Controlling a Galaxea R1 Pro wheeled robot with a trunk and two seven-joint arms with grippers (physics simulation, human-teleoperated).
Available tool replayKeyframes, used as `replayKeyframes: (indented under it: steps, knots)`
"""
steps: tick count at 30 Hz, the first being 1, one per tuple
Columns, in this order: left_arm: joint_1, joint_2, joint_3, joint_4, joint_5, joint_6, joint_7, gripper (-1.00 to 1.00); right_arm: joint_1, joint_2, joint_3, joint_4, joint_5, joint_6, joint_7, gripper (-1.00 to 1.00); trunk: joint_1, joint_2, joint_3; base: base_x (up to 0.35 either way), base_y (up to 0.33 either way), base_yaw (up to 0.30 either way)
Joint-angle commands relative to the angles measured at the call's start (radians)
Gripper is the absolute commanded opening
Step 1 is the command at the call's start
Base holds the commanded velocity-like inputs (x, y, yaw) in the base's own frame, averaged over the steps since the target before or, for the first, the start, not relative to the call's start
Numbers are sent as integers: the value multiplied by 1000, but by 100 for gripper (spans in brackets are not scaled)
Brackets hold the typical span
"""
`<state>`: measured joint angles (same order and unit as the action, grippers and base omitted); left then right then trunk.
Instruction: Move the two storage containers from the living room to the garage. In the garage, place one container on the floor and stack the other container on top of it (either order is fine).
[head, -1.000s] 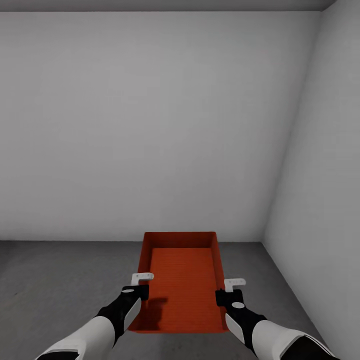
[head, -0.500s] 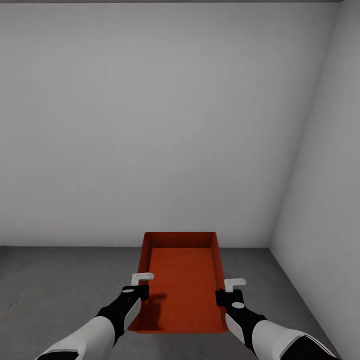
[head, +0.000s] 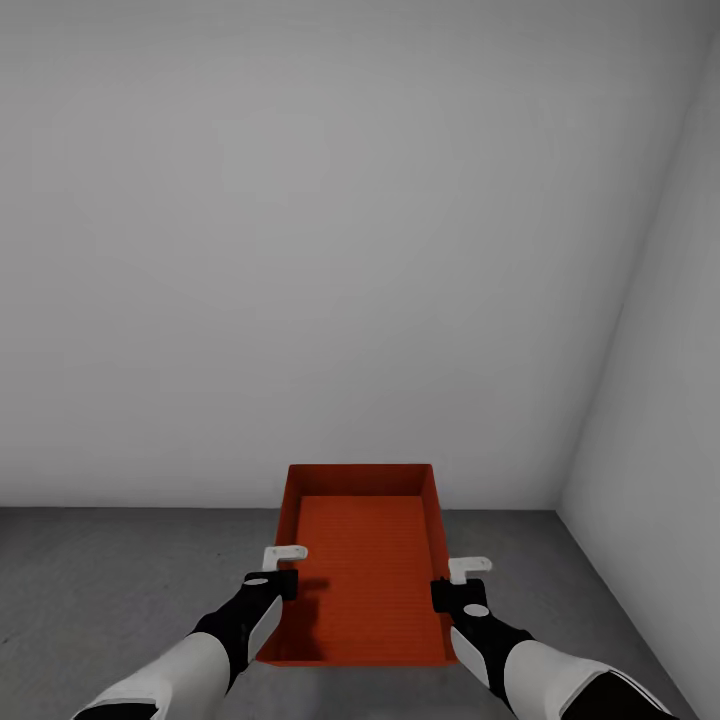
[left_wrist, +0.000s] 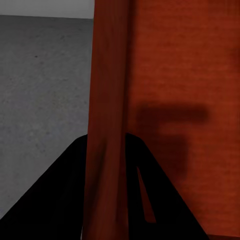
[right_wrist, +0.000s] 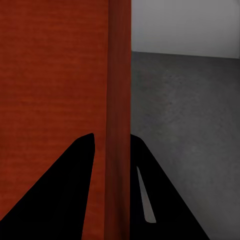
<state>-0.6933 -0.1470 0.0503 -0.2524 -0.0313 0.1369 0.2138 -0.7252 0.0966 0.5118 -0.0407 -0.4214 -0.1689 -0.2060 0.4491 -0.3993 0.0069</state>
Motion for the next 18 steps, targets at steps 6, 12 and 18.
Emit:
replayKeyframes:
  steps: [6,12,18]
  knots:
    - [0,9,-1,-5,-29,-19,7,-100,0,0,-7,15,-24,-6,-6,-100,1,-1,0,268,62,0]
    - [0,9,-1,-5,-29,-19,7,-100,0,0,-7,15,-24,-6,-7,-100,1,-1,0,56,5,41]
    - [0,9,-1,-5,-29,-19,7,-100,0,-1,-7,15,-24,-6,-7,-100,1,-1,0,4,0,131]
